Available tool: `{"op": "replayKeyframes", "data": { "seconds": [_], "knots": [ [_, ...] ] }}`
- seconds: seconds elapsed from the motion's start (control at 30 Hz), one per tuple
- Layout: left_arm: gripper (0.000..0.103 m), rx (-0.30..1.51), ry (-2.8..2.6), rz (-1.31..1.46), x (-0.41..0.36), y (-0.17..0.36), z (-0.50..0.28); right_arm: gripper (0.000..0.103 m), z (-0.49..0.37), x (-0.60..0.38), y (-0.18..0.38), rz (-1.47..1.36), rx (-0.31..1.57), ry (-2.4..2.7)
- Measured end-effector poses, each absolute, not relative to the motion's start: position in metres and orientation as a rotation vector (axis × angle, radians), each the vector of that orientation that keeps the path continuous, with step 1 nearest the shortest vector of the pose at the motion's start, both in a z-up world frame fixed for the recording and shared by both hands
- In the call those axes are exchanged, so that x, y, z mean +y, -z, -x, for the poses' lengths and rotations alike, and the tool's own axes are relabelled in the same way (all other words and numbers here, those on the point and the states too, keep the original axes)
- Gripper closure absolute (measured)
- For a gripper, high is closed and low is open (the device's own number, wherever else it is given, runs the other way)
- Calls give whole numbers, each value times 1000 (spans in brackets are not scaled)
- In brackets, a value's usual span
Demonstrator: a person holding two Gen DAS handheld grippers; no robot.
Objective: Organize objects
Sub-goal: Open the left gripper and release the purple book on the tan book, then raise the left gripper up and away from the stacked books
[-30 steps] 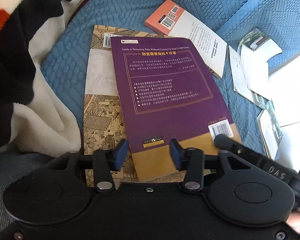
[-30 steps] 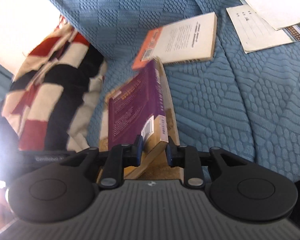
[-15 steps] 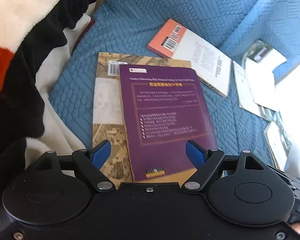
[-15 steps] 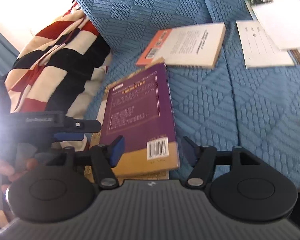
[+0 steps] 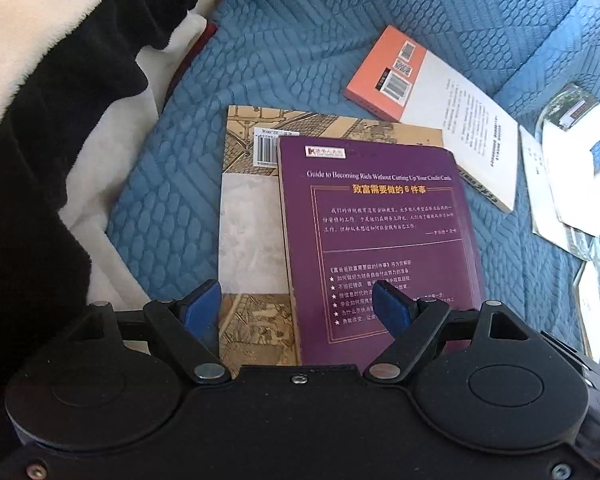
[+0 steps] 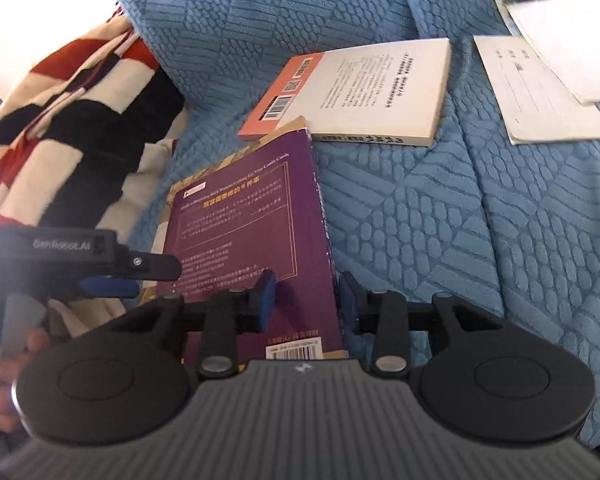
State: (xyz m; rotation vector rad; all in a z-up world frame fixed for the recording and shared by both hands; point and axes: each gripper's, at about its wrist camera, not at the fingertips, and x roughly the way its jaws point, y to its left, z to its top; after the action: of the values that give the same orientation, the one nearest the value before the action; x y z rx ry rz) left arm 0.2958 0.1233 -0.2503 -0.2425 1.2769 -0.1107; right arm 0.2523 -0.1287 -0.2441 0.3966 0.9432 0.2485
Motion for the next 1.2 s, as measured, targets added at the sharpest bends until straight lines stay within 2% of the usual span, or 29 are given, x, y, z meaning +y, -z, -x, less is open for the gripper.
{"op": "replayKeyframes", "data": {
  "seconds": [0.3, 0.47, 0.83, 1.2],
  "knots": [
    [15, 1282, 88, 214, 118, 260, -304, 59, -262, -129, 251, -472, 972, -282],
    [11, 1284, 135, 202, 114, 260, -306, 55, -271, -116, 250, -387, 944, -293],
    [16, 1328, 211, 276, 122, 255, -301, 56, -258, -129, 246, -390, 974, -308],
    [17, 1357, 301, 262, 88, 246, -277, 61, -232, -169, 242, -415, 1000, -279]
  ]
}}
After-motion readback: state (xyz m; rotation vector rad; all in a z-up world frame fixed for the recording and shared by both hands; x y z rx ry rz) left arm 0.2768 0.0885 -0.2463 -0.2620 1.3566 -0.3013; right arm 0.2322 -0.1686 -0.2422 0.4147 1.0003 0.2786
